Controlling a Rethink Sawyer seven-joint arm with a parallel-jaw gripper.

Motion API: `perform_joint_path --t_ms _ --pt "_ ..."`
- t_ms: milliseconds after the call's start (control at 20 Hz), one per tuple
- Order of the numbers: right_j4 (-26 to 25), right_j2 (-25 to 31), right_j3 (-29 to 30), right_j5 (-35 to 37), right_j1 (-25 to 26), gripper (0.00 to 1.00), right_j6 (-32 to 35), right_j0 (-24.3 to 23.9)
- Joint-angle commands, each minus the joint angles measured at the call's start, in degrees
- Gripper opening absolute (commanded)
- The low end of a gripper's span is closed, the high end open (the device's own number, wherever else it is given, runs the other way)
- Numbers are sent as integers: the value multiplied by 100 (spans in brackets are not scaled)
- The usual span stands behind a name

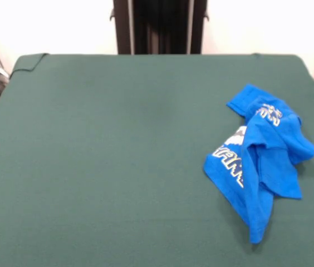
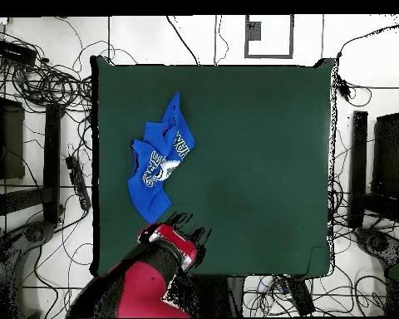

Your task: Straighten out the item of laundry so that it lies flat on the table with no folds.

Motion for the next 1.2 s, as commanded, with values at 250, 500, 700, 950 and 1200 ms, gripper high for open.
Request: perform_joint_path --t_ms 250,500,700,950,1200 --pt "2576 864 438 -5613 3957 100 2440 396" --pt "2424 1465 720 -5220 3418 100 2143 210" --pt "2810 1245 734 -5617 3626 100 1477 551" --pt "2588 1283 701 -5632 3520 100 1489 444" --pt "2504 1295 738 -5621 3446 100 1502 404"
